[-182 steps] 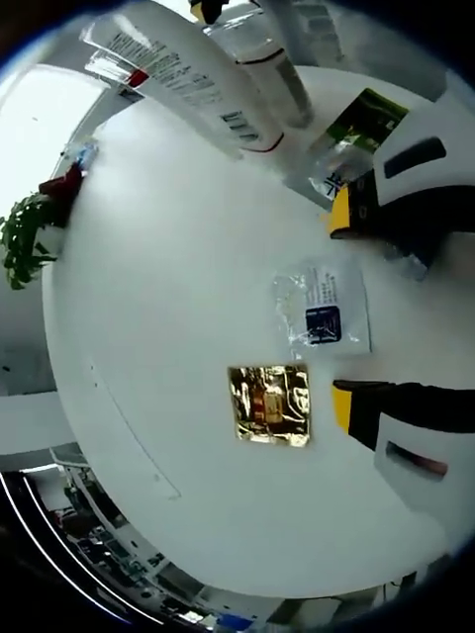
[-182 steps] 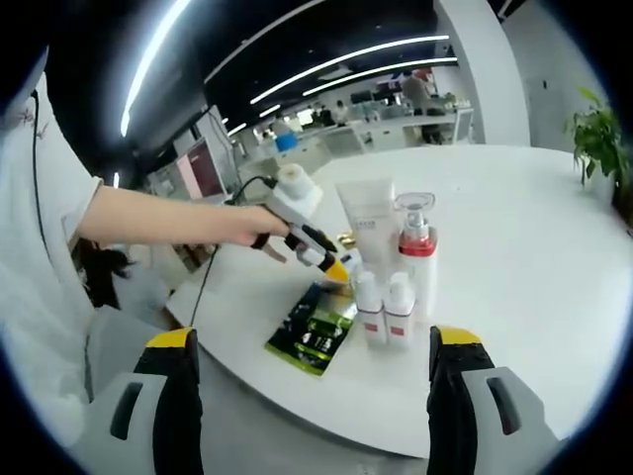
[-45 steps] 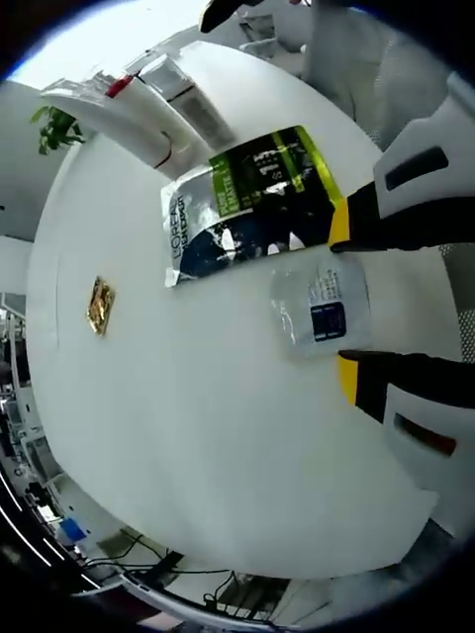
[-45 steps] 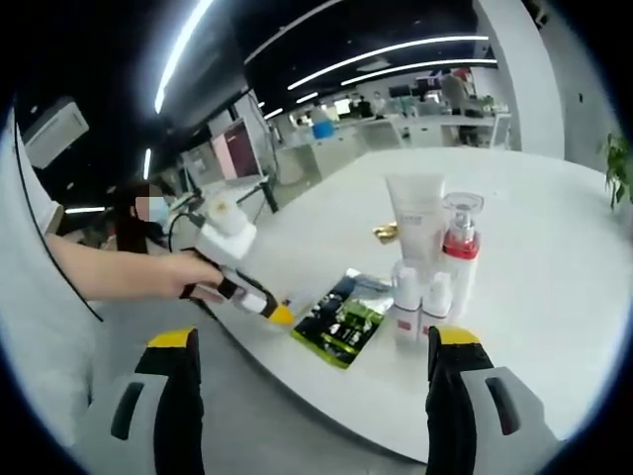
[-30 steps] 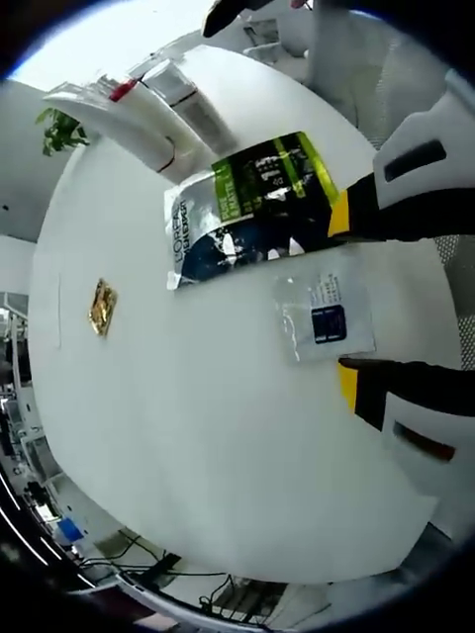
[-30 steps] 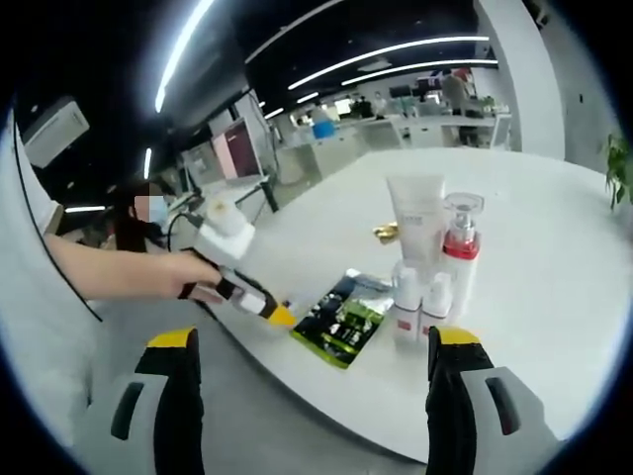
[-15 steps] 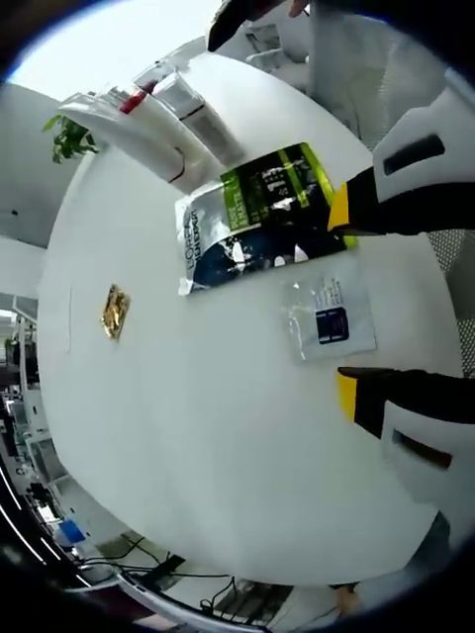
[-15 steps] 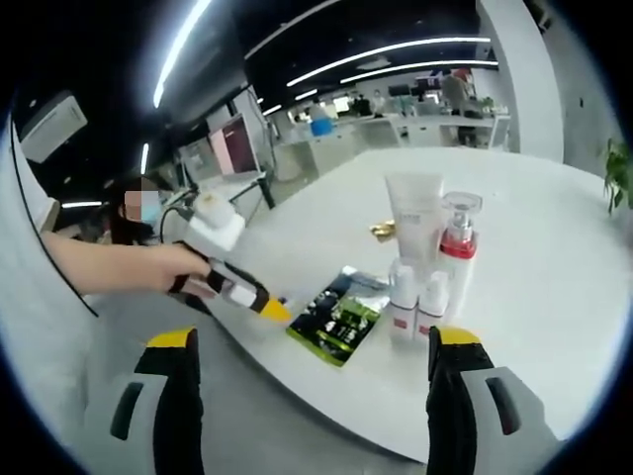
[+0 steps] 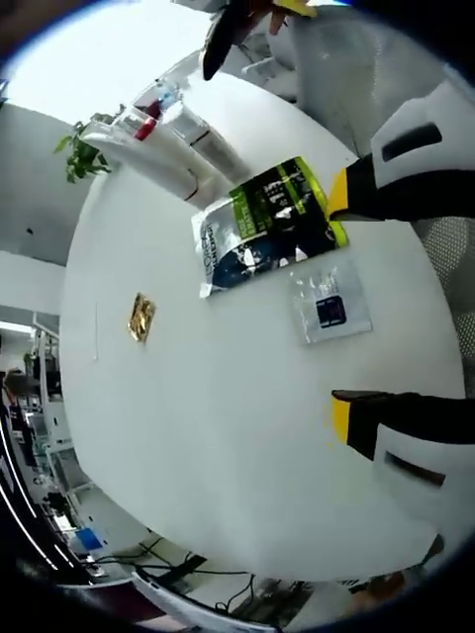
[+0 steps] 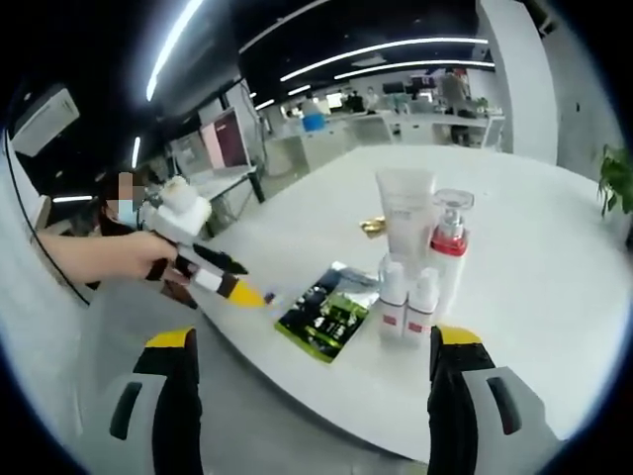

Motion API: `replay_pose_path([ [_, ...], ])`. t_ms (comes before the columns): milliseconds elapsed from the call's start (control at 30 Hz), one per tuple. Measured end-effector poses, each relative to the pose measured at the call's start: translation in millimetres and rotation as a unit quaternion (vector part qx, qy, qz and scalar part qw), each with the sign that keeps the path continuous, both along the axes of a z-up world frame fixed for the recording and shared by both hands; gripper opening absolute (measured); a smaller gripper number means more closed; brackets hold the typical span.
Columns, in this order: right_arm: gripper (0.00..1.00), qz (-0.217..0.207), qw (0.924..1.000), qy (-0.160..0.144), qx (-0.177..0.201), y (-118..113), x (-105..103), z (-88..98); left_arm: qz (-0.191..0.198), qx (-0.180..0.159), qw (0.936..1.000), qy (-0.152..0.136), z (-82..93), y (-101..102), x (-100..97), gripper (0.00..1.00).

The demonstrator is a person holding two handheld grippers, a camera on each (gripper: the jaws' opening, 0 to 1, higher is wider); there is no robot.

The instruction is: Arrange the skincare products in the storage area until every visible bottle or jar stands upright without overlapping.

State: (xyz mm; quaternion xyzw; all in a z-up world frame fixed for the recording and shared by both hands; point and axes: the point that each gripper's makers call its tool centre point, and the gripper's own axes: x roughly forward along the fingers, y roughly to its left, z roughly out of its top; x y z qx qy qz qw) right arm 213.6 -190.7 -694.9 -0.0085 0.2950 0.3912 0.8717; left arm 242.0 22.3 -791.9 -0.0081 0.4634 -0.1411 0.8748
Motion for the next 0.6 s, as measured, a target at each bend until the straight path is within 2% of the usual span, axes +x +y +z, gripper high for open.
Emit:
replay_pose_path([
  [100, 0.96, -0.004, 1.0000, -0.002, -0.004, -1.3, 0.7, -0.4, -0.016, -0.009, 0.9995, -0.025, 11.9, -0.5, -2.4, 0.74],
  [300, 0.96, -0.011, 0.9999, -0.003, -0.009, -4.1, 2.7, -1.4, -0.048, -0.018, 0.9974, -0.051, 28.7, -5.3, -10.3, 0.78],
  [433, 0.96, -0.010, 0.9999, -0.001, -0.009, -3.4, 2.1, -1.8, -0.067, -0.026, 0.9959, -0.055, 30.8, -6.5, -10.8, 0.80],
  [600, 0.96, -0.010, 0.9999, 0.001, -0.012, -4.5, 2.4, -3.3, -0.084, -0.041, 0.9927, -0.076, 46.8, -6.2, -15.9, 0.85],
])
